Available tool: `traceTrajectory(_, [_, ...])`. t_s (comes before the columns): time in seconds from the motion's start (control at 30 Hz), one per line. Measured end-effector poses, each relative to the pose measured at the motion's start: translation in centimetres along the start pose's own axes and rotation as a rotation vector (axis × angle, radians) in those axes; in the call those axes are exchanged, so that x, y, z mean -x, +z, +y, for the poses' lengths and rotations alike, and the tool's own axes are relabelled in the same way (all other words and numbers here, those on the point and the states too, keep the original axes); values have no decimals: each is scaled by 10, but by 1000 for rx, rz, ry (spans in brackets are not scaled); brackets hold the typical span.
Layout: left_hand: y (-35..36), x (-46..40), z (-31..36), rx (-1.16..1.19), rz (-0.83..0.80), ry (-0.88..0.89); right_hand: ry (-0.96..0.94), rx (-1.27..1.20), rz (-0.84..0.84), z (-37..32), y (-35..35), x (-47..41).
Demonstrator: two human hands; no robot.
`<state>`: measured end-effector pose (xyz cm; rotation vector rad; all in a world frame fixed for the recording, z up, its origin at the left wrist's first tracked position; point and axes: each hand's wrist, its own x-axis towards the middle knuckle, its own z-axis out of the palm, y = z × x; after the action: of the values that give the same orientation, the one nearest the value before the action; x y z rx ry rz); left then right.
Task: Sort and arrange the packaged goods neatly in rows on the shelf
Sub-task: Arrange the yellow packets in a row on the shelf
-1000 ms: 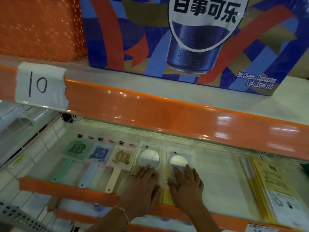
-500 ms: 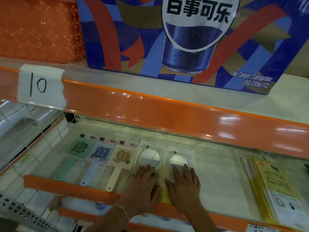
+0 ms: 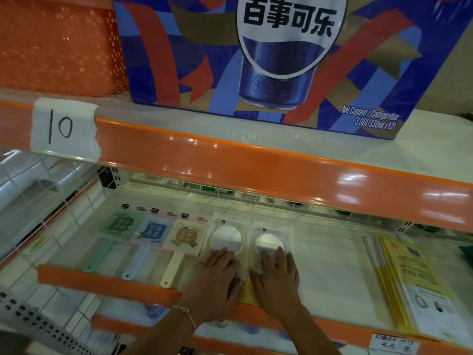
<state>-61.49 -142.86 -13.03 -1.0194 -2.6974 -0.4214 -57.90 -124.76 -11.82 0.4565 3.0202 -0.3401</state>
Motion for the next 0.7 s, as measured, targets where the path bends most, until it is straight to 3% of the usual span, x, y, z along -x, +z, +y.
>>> traceTrajectory(0.33, [-9,-2,4,48,10,-19,-23,-149,43,9,-25,8])
traceTrajectory(0.53, [-24,-34,47,137,49,26,62,-327,196,49,-58,20])
traceTrajectory(0.7, [-17,-78,114,283,8,89,175,-409,450,119,-81,31])
